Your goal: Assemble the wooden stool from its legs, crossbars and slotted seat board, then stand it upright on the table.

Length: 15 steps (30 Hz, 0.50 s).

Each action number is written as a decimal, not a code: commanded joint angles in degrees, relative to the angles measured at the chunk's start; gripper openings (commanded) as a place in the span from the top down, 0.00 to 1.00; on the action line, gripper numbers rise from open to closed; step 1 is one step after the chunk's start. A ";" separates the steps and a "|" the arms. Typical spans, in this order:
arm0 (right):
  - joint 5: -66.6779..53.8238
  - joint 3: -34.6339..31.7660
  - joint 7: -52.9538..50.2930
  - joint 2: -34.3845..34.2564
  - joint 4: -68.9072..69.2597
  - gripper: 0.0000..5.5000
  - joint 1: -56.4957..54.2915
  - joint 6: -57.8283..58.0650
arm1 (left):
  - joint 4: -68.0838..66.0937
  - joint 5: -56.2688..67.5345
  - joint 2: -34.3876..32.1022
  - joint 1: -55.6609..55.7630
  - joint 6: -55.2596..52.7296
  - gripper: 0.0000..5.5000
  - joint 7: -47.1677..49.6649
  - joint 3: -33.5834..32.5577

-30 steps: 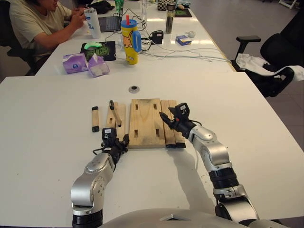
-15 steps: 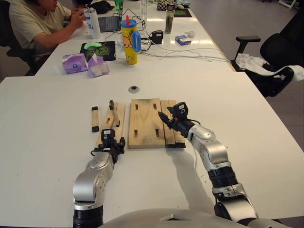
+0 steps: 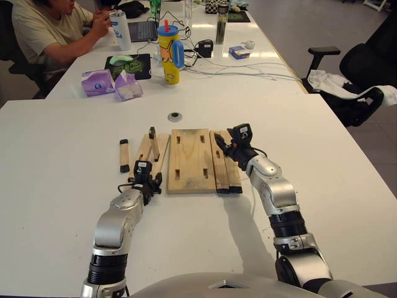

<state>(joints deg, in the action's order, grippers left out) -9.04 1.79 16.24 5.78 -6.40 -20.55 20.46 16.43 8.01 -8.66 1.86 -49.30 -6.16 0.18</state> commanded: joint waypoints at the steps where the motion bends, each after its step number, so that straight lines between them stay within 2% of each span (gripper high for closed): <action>1: -5.69 -3.27 4.35 0.31 0.29 0.44 -1.42 0.94 | -1.70 3.48 -4.32 7.05 3.68 0.62 -5.92 -4.61; 5: -13.77 -7.06 8.67 -0.30 0.48 0.33 -2.67 4.26 | -5.24 7.67 -8.55 11.68 5.81 0.62 -13.28 -7.80; 8: -22.54 -10.44 11.28 -0.82 1.02 0.25 -4.04 10.88 | -7.05 14.01 -9.89 14.90 6.25 0.62 -19.76 -10.94; 10: -30.01 -13.25 12.88 -0.84 1.63 0.25 -5.01 16.91 | -6.40 21.24 -9.99 16.94 3.97 0.62 -25.07 -13.09; 15: -43.56 -17.23 14.86 0.83 1.66 0.25 -7.60 30.04 | -6.73 34.64 -14.02 18.96 -5.05 0.62 -37.17 -12.96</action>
<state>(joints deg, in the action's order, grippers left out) -47.42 -13.57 30.44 5.69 -4.93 -25.79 45.20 9.63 37.14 -20.24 19.28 -49.82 -38.25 -12.97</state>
